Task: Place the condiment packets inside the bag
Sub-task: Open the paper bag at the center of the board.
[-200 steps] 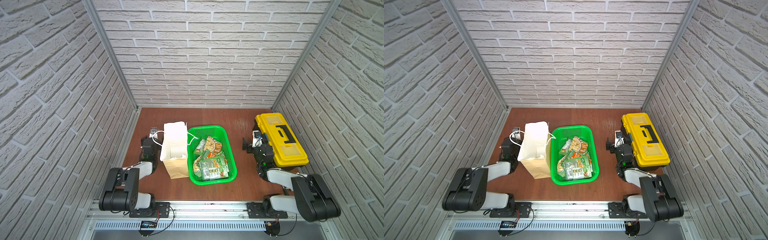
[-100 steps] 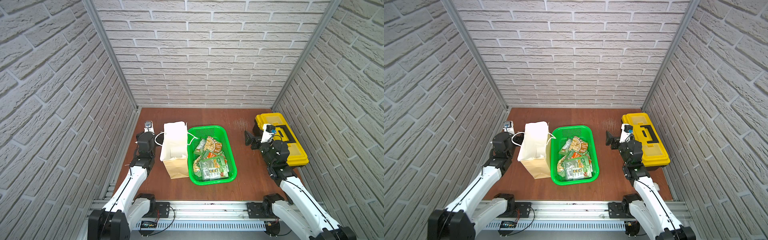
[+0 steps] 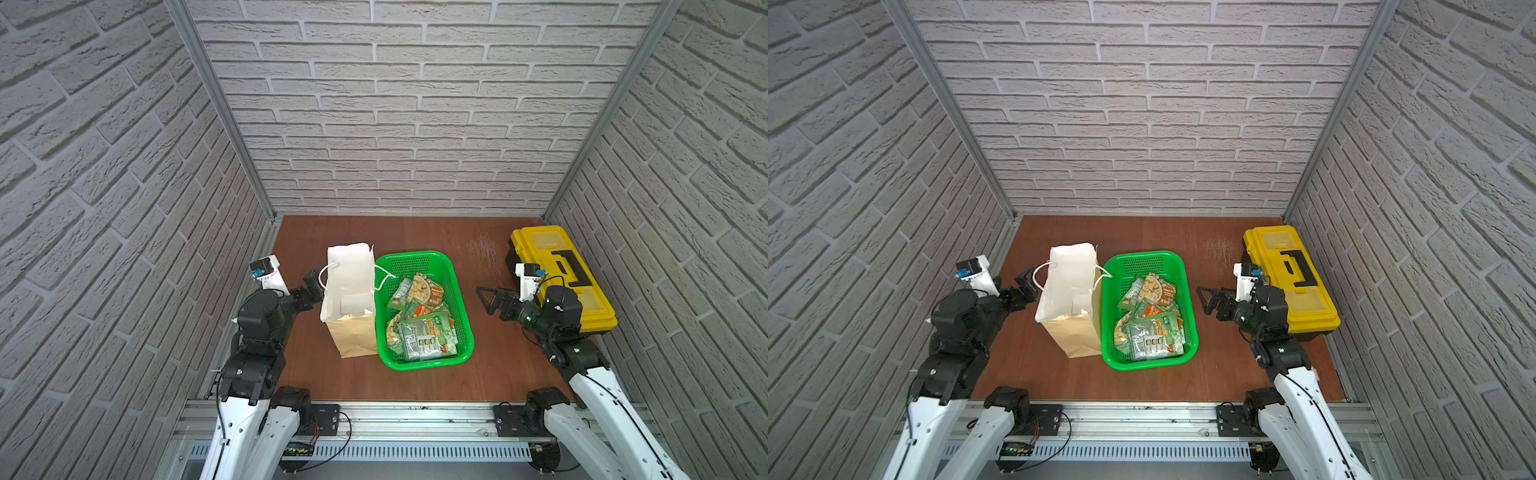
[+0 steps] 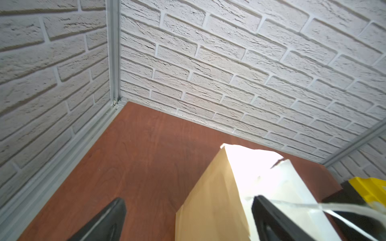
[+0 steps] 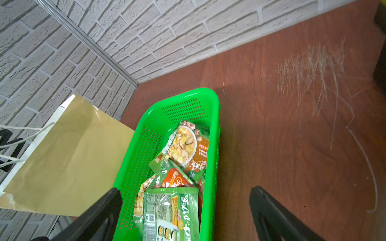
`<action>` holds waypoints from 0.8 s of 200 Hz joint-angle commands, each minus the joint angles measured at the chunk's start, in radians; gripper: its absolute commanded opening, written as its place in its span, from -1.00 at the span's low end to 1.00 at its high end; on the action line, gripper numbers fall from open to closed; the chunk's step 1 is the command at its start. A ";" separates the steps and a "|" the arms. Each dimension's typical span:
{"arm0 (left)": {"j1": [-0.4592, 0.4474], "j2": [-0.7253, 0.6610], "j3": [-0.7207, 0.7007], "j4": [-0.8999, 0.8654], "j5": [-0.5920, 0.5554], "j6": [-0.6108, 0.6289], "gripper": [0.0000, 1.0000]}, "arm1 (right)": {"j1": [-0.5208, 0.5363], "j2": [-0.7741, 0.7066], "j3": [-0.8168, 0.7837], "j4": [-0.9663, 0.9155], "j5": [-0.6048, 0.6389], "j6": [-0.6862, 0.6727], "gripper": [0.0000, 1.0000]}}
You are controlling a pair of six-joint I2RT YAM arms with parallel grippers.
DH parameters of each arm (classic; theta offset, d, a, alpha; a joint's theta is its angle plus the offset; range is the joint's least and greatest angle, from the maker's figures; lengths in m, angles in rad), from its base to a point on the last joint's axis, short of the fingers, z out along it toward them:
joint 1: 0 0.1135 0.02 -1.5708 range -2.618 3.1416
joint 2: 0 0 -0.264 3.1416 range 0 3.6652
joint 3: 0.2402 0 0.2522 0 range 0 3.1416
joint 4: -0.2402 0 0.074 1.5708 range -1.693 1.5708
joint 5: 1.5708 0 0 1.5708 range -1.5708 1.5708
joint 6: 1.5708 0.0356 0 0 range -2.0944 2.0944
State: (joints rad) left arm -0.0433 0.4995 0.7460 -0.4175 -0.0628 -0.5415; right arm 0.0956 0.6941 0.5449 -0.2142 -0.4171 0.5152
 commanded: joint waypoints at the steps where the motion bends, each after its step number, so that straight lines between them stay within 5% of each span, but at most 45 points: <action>1: 0.004 -0.053 0.008 -0.086 0.080 -0.071 0.96 | 0.005 0.053 0.000 -0.033 -0.064 0.019 0.98; 32: 0.015 -0.121 0.026 -0.153 0.088 -0.175 0.97 | 0.054 0.164 0.035 -0.097 -0.014 -0.031 0.93; 66: 0.016 -0.118 0.165 -0.228 0.148 -0.158 0.97 | 0.166 0.183 0.102 -0.161 0.089 -0.059 0.93; 127: 0.009 0.096 0.419 -0.367 0.367 -0.064 0.97 | 0.454 0.262 0.390 -0.251 0.204 -0.071 0.85; 160: -0.070 0.203 0.465 -0.416 0.296 0.004 0.96 | 0.588 0.354 0.593 -0.232 0.156 -0.048 0.83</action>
State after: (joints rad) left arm -0.0582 0.6373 1.1725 -0.7776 0.2420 -0.6075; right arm 0.6056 1.0000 1.0145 -0.4656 -0.2451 0.4591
